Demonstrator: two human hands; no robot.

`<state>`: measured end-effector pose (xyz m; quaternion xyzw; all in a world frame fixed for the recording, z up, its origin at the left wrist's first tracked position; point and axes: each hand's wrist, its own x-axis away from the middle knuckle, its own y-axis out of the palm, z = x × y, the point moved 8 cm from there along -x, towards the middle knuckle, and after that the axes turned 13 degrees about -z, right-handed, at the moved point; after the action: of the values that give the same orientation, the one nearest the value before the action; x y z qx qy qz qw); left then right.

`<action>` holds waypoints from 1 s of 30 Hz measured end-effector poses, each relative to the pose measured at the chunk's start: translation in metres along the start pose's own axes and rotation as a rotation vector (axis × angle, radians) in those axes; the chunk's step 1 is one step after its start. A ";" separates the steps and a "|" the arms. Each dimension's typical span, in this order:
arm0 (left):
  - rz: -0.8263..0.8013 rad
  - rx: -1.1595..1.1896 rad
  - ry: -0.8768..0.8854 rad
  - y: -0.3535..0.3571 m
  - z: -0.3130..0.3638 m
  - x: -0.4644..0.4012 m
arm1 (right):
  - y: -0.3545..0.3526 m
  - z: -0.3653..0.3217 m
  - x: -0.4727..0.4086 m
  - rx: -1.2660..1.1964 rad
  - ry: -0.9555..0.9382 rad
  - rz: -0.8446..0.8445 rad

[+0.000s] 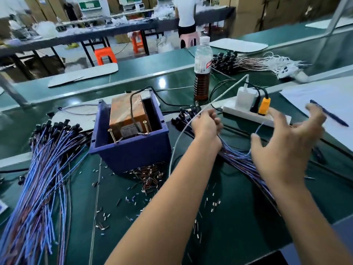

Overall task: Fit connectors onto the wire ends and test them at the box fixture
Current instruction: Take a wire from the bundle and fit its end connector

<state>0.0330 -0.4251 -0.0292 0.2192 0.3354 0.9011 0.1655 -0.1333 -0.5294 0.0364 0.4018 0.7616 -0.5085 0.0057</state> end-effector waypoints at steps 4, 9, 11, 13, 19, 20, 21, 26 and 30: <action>0.046 0.158 0.097 -0.018 0.020 -0.007 | 0.044 -0.056 -0.008 0.092 -0.202 -0.314; 0.097 0.201 0.165 -0.029 0.038 -0.013 | 0.061 -0.070 -0.004 -0.281 -0.242 -0.522; 0.106 0.137 0.184 -0.029 0.043 -0.013 | 0.051 -0.062 -0.009 -0.248 -0.217 -0.478; 0.100 -0.019 0.213 -0.025 0.048 -0.013 | 0.039 -0.054 -0.012 -0.154 -0.188 -0.463; 0.237 -0.397 0.213 -0.038 0.066 -0.017 | 0.023 -0.041 -0.009 0.114 -0.178 -0.632; 0.247 -0.433 0.207 -0.042 0.067 -0.018 | 0.028 -0.038 -0.006 0.158 -0.165 -0.695; 0.257 -0.476 0.197 -0.046 0.065 -0.019 | 0.034 -0.036 -0.004 0.192 -0.146 -0.742; 0.357 -0.700 0.166 -0.064 0.057 -0.022 | 0.049 -0.025 0.001 0.219 -0.129 -0.606; 0.345 -0.777 0.149 -0.061 0.051 -0.020 | 0.046 -0.024 0.001 0.110 -0.140 -0.471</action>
<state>0.0847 -0.3632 -0.0418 0.1278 -0.0594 0.9883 0.0581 -0.0960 -0.5028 0.0118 0.1765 0.8032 -0.5630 -0.0820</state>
